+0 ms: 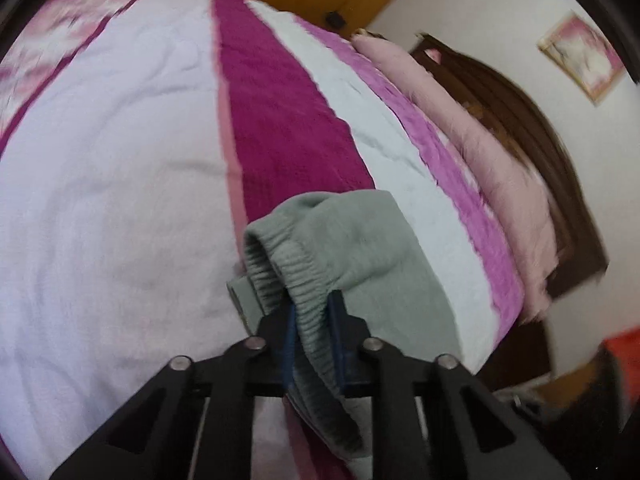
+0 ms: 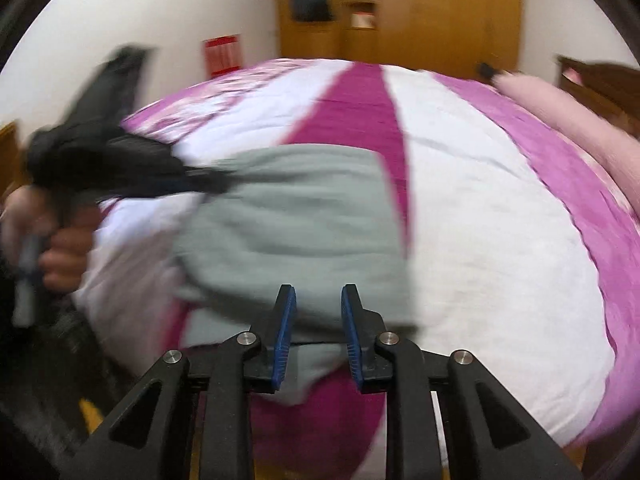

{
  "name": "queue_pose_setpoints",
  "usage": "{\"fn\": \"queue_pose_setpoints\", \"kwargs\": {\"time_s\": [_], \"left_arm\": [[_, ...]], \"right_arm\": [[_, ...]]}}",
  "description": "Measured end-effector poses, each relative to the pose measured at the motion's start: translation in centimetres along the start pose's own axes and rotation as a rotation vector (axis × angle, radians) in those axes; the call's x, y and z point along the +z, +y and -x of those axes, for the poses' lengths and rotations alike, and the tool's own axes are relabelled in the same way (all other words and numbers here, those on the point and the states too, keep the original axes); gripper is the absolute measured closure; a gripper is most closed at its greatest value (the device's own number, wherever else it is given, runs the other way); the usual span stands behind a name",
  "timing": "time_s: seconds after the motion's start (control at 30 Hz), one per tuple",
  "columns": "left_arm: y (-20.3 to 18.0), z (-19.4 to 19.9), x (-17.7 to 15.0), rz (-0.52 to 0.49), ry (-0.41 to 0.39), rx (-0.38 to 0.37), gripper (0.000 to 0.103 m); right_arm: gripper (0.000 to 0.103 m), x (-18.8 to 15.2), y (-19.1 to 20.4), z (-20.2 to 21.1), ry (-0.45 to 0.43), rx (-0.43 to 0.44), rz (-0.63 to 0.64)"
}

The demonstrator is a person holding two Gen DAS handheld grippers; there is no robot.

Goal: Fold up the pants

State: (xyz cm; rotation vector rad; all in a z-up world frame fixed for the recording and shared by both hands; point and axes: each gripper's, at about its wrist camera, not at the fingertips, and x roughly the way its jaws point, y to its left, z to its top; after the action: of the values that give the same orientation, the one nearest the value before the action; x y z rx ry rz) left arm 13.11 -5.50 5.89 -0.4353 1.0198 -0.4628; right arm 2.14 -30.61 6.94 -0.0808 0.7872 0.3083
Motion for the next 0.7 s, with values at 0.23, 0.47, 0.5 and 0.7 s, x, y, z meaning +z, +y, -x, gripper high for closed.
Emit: {"fn": "queue_pose_setpoints", "kwargs": {"time_s": [0.23,0.47,0.5,0.7], "left_arm": [[0.1,0.4,-1.2,-0.039,-0.031,0.073,0.061],[0.9,0.1,-3.5,0.085,0.11,-0.094,0.052],[0.9,0.0,-3.9,0.098,0.111,-0.097,0.052],[1.8,1.0,-5.2,0.205,0.153,-0.202,0.089]], "right_arm": [[0.077,-0.2,-2.1,0.4,-0.009,0.129,-0.114],[0.035,1.7,-7.6,2.3,-0.243,0.101,-0.4],[0.035,1.6,-8.1,1.2,-0.203,0.111,-0.438],[0.035,1.5,-8.2,-4.8,-0.001,0.181,-0.433]]}}
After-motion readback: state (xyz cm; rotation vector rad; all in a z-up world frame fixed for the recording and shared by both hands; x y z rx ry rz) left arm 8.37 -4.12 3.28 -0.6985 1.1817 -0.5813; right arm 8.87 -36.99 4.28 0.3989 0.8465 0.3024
